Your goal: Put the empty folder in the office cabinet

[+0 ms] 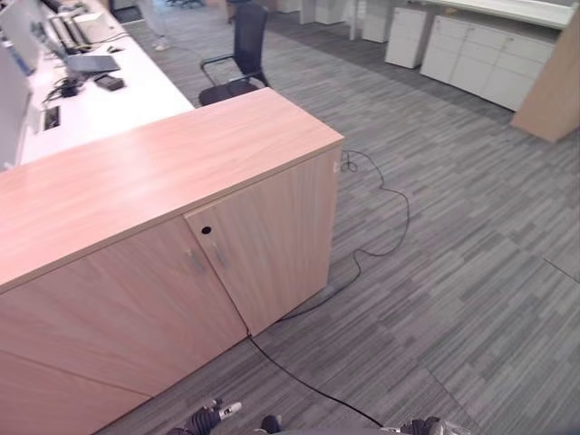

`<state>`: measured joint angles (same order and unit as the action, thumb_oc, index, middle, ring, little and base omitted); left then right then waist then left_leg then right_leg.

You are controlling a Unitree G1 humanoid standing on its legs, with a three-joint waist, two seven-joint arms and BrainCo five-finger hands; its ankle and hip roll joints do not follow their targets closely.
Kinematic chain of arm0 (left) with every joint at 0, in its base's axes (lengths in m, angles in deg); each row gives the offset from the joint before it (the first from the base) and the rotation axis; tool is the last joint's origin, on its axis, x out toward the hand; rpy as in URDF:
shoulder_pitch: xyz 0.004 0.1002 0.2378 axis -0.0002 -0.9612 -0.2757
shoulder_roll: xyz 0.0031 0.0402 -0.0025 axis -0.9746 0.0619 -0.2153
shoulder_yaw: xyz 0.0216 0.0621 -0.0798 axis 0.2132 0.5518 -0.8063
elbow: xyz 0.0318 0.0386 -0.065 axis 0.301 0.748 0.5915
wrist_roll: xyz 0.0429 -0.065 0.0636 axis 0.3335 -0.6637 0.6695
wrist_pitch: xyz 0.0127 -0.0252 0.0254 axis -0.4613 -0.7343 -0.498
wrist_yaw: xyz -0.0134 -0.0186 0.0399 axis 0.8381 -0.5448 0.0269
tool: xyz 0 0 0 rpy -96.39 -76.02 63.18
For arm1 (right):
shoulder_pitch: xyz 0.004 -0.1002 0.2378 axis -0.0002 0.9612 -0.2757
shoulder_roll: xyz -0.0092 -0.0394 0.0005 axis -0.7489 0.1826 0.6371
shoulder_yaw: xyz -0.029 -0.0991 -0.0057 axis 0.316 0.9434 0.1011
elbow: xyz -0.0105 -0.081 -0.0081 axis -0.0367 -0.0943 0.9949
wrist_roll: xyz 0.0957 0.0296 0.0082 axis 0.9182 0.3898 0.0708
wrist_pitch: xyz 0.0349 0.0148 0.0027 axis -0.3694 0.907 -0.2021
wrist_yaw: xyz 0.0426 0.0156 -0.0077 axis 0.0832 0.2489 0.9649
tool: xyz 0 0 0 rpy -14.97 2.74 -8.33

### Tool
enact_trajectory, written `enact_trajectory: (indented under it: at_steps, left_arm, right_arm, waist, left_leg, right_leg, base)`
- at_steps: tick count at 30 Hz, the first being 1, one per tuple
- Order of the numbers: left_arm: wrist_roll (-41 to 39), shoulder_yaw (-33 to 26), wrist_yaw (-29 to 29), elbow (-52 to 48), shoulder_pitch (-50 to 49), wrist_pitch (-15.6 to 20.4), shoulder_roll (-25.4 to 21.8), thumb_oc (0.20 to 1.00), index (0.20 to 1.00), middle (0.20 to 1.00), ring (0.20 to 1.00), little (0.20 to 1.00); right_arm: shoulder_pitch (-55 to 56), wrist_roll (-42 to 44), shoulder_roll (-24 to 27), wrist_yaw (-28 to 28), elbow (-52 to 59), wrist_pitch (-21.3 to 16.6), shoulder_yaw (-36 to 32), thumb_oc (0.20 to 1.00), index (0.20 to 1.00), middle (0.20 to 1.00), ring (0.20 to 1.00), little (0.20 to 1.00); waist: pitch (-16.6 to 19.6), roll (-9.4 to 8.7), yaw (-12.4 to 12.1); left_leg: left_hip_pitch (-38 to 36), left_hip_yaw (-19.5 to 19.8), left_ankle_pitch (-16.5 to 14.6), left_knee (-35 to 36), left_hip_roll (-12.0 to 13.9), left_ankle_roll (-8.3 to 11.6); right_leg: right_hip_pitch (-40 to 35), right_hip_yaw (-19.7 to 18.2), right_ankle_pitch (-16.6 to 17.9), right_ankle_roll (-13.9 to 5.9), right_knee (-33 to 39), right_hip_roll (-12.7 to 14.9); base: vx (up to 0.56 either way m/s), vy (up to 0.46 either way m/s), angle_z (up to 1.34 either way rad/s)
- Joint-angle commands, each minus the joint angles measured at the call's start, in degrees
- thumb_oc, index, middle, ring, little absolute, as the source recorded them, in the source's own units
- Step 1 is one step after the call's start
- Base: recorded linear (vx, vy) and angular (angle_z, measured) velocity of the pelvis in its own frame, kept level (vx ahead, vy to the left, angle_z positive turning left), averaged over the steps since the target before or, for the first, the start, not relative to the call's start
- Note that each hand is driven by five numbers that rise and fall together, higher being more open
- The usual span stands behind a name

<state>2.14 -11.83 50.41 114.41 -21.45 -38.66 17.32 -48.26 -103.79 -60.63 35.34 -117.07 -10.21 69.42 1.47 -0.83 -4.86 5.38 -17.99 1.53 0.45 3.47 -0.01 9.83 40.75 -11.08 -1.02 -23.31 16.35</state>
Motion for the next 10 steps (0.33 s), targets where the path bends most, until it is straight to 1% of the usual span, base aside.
enact_trajectory:
  at_steps: [1, 2, 3, 4, 10]
  left_arm:
    - [-5.14, -2.68, 0.59, 0.79, 1.72, 1.11, -2.02, 1.0, 1.0, 1.0, 1.0, 1.0]
    - [-5.24, -2.69, 0.64, 0.81, 1.74, 1.12, -2.06, 1.0, 1.0, 1.0, 1.0, 1.0]
    - [-7.92, -4.06, 1.19, 2.04, 1.88, 1.18, -1.76, 1.0, 1.0, 1.0, 1.0, 1.0]
    - [-8.74, -4.59, 1.41, 2.66, 2.01, 1.14, -1.67, 1.0, 1.0, 1.0, 1.0, 1.0]
    - [-10.31, -5.39, 2.24, 5.04, 1.84, 1.17, -0.79, 1.0, 1.0, 1.0, 1.0, 1.0]
  right_arm:
    - [-1.44, 3.75, -1.37, -0.68, -4.92, -0.88, 1.05, 1.0, 1.0, 1.0, 1.0, 1.0]
    - [-1.46, 3.76, -1.37, -0.67, -4.9, -0.88, 1.07, 1.0, 1.0, 1.0, 1.0, 1.0]
    - [-1.42, 3.82, -1.02, -0.38, -4.84, -0.97, 1.1, 1.0, 1.0, 1.0, 1.0, 1.0]
    - [-1.27, 4.01, -0.97, -0.36, -4.82, -1.08, 0.91, 1.0, 1.0, 1.0, 1.0, 1.0]
    - [-1.21, 5.22, -0.96, -0.58, -4.74, -1.18, -0.16, 1.0, 1.0, 1.0, 1.0, 1.0]
  waist:
    - [-1.48, -2.2, -0.68]
    - [-1.51, -2.2, -0.65]
    - [-1.6, -2.3, -0.61]
    - [-1.56, -2.33, -0.56]
    - [-1.21, -2.21, -0.09]
  left_leg:
    - [-0.73, -2.83, -0.73, -0.08, 0.33, 1.85]
    - [-0.74, -2.83, -0.72, -0.07, 0.32, 1.85]
    - [-0.86, -2.91, -0.72, -0.09, 0.33, 1.87]
    - [-0.9, -2.99, -0.71, -0.05, 0.32, 1.86]
    - [-1.15, -3.07, -0.61, 0.29, 0.15, 1.74]
  right_leg:
    - [-6.68, -2.27, 12.47, -5.63, 18.52, -2.86]
    - [-6.7, -2.26, 12.48, -5.63, 18.53, -2.86]
    - [-6.74, -2.26, 12.56, -5.62, 18.56, -2.89]
    - [-6.76, -2.29, 12.58, -5.61, 18.55, -2.91]
    - [-6.75, -2.56, 12.81, -5.57, 18.55, -2.94]
  base:
    - [0.0, 0.0, 0.05]
    - [0.01, 0.006, 0.06]
    - [0.01, 0.009, 0.06]
    - [0.01, 0.014, 0.04]
    - [0.01, 0.007, 0.02]
